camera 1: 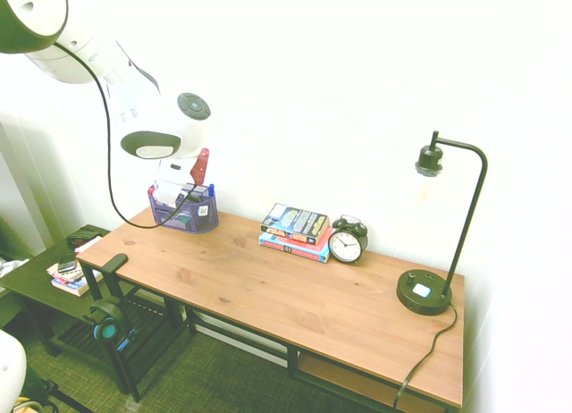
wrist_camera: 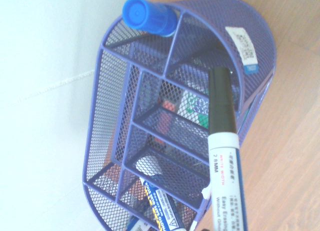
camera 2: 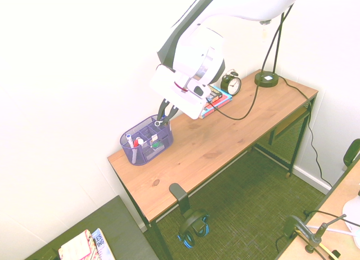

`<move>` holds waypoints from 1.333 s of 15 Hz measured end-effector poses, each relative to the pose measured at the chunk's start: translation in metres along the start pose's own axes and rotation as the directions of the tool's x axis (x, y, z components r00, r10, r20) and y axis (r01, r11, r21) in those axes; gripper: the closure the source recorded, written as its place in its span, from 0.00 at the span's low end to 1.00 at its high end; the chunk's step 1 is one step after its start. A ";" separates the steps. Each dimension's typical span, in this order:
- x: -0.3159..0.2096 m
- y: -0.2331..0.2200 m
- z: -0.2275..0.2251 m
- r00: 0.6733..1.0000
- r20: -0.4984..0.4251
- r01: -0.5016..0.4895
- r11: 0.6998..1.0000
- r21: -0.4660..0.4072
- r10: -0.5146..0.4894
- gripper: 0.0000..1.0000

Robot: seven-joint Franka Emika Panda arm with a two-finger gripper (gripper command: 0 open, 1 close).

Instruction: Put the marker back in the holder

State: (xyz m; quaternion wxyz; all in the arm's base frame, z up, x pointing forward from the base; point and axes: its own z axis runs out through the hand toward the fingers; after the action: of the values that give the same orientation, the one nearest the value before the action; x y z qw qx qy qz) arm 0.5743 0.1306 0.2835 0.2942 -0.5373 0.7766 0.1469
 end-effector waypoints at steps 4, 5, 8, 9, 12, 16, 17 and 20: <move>0.015 -0.004 0.002 0.998 0.004 -0.056 0.998 0.020 0.056 1.00; 0.017 -0.005 0.002 0.998 0.006 -0.067 0.997 0.026 0.067 1.00; 0.023 -0.011 -0.003 0.996 0.012 -0.084 0.995 0.053 0.083 0.00; 0.025 -0.013 -0.005 0.996 0.011 -0.085 0.994 0.063 0.084 0.00; 0.028 -0.016 -0.008 0.997 0.006 -0.078 0.994 0.081 0.078 0.00; 0.028 -0.017 -0.008 0.998 0.005 -0.070 0.994 0.085 0.070 0.00; 0.028 -0.018 -0.009 0.998 0.004 -0.067 0.994 0.087 0.067 0.00; 0.027 -0.019 -0.010 0.998 0.005 -0.063 0.994 0.093 0.062 0.00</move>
State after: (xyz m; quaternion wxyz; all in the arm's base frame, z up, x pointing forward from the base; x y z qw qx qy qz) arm 0.5824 0.0978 0.2767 0.3150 -0.4983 0.7987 0.1204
